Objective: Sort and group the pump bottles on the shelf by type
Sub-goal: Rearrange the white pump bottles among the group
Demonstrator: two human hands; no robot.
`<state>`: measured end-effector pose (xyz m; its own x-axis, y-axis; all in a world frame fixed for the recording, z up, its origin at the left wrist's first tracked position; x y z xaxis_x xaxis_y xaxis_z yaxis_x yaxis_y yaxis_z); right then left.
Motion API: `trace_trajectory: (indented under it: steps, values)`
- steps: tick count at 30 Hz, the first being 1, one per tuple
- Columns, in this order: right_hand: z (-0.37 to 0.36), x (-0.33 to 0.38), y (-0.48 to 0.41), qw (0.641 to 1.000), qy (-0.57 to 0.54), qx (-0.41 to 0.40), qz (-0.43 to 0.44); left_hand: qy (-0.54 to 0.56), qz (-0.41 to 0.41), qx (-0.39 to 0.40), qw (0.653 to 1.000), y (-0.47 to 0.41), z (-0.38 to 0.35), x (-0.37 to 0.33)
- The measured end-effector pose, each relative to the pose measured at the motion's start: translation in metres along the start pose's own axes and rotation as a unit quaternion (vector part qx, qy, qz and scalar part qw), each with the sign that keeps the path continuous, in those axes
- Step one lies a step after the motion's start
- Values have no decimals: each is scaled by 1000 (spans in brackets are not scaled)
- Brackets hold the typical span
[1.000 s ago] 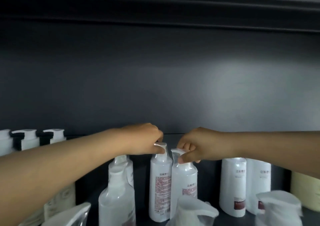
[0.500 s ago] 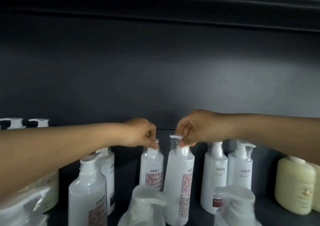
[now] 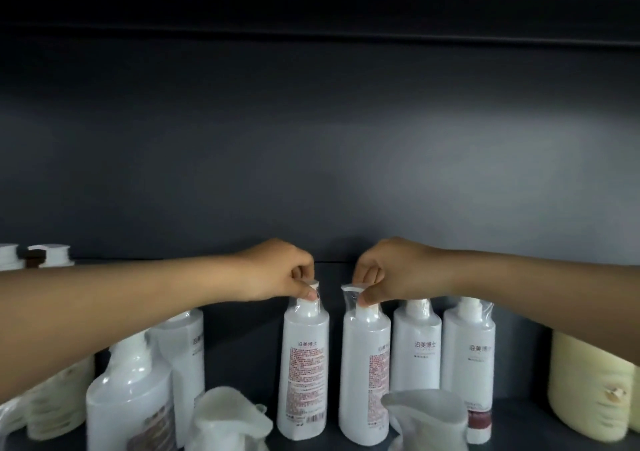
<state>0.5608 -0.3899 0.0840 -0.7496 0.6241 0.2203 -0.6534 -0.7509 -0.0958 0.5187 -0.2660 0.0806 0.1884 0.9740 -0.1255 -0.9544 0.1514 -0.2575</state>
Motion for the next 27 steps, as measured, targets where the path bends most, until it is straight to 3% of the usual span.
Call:
trace_trajectory:
  steps: [8, 15, 23, 27]
  values:
    - [-1, -2, -2, 997, -71, 37, -2, -139, -1, -21, 990, 4, 9, -16]
    - [-3, -3, -4, 998, -63, 27, -5, -92, 5, -32, 995, 0, 2, -11]
    - [-5, -15, -8, 988, -140, 13, -64, -46, -14, 36, 998, -2, 2, -18]
    - [-6, -14, -5, 988, -129, -5, -81, 22, -20, 85, 996, 1, 1, -18]
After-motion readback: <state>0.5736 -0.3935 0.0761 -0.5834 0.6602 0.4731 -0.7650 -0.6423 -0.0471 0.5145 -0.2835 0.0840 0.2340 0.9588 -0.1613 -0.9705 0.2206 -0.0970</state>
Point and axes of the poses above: each hand's wrist, its own y-axis away from the middle knuckle, its own z-axis out of the back of the hand, x = y × z, the point moved 8 cm from there along -y, towards the middle knuckle, and after that the axes turned 6 degrees about -z, right-handed, at the moved point
